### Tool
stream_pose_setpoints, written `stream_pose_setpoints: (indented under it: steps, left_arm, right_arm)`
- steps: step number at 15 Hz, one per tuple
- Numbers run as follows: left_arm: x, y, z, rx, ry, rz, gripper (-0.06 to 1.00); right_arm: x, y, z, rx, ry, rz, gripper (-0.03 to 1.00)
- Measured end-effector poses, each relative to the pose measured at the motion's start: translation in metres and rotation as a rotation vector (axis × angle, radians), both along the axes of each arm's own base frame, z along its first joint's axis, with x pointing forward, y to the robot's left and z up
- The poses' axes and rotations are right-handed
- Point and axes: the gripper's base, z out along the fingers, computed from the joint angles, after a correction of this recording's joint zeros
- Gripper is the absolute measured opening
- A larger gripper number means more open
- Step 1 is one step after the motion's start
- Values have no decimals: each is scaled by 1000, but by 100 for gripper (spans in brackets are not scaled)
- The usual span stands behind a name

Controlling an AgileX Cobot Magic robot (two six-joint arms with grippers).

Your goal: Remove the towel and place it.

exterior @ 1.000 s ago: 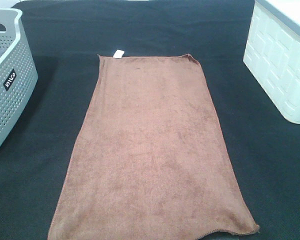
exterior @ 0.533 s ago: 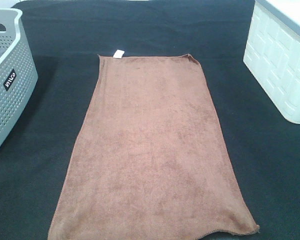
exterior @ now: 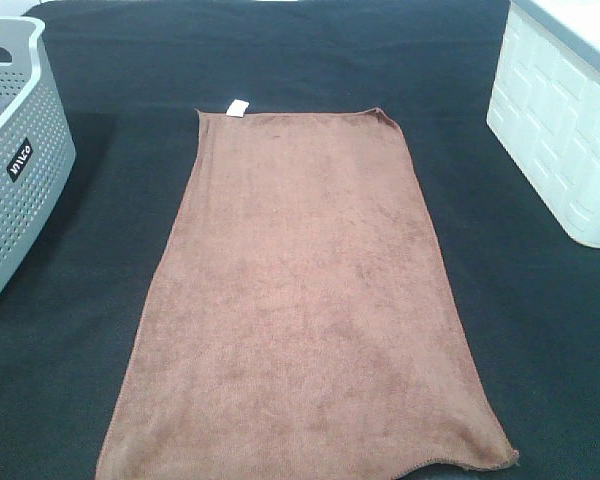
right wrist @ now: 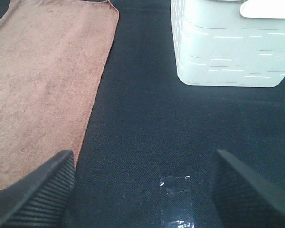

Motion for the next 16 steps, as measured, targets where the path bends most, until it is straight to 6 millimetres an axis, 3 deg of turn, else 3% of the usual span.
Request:
stream_pose_setpoints:
  steps: [16]
  left_arm:
    - [0,0,0,0,0,0,81]
  right_arm:
    - [0,0,0,-1,0,-1,72]
